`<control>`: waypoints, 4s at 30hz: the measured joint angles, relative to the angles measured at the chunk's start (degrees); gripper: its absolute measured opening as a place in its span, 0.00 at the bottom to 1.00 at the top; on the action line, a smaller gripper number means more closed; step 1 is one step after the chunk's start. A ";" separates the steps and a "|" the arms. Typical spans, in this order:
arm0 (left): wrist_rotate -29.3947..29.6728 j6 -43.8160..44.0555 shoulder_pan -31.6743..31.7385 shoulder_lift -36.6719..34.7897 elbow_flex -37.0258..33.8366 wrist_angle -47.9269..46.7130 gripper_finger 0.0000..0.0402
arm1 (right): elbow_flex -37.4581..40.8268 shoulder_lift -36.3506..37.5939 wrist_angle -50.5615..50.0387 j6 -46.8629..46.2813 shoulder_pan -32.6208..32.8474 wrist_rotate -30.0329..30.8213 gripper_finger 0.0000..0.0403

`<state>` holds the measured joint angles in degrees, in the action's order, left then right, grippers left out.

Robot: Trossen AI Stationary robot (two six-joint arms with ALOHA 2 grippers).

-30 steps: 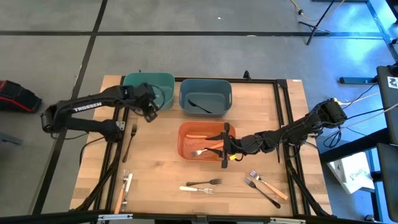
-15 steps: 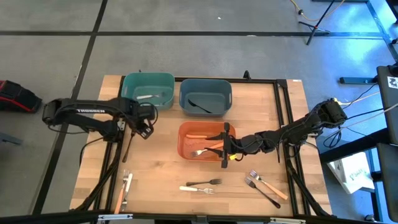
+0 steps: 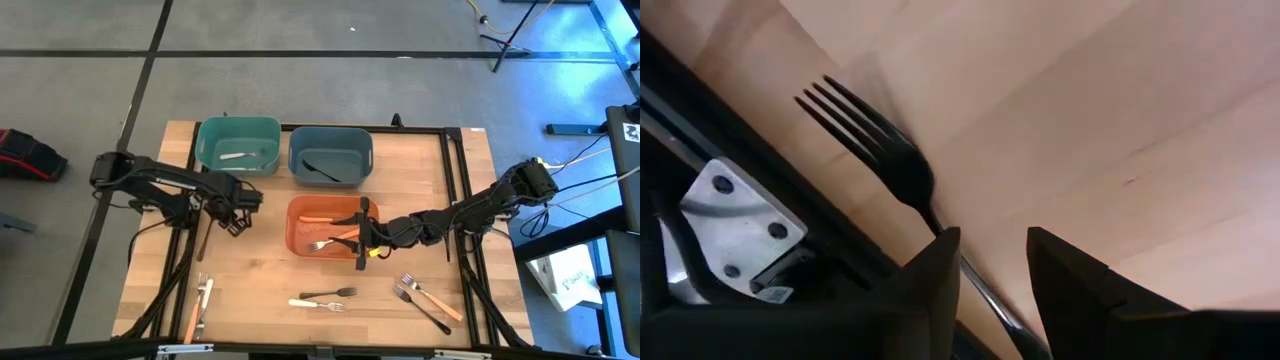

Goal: Sort silverware by color (type)
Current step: Put the black fork into the blue bin

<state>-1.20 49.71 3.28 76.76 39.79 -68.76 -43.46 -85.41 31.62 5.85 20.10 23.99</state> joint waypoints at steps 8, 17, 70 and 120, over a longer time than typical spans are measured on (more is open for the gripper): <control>0.62 0.94 -1.51 6.41 0.00 -2.17 0.28 | 0.00 0.00 -0.09 -0.01 0.00 0.00 0.40; 1.67 -0.69 -1.63 9.19 -1.38 -1.47 0.28 | 0.00 0.00 -0.21 -1.15 0.00 0.00 0.40; -2.20 0.90 -4.33 10.62 0.39 -3.05 0.18 | 0.00 -0.02 -0.20 -1.11 -0.63 -0.63 0.40; 5.94 -1.51 -6.52 24.61 -5.42 2.28 0.10 | 0.00 -0.02 -0.50 -1.51 -0.63 -0.68 0.40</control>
<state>4.73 48.20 -3.24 101.37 34.37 -66.48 -43.46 -85.43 31.12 4.34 19.46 23.31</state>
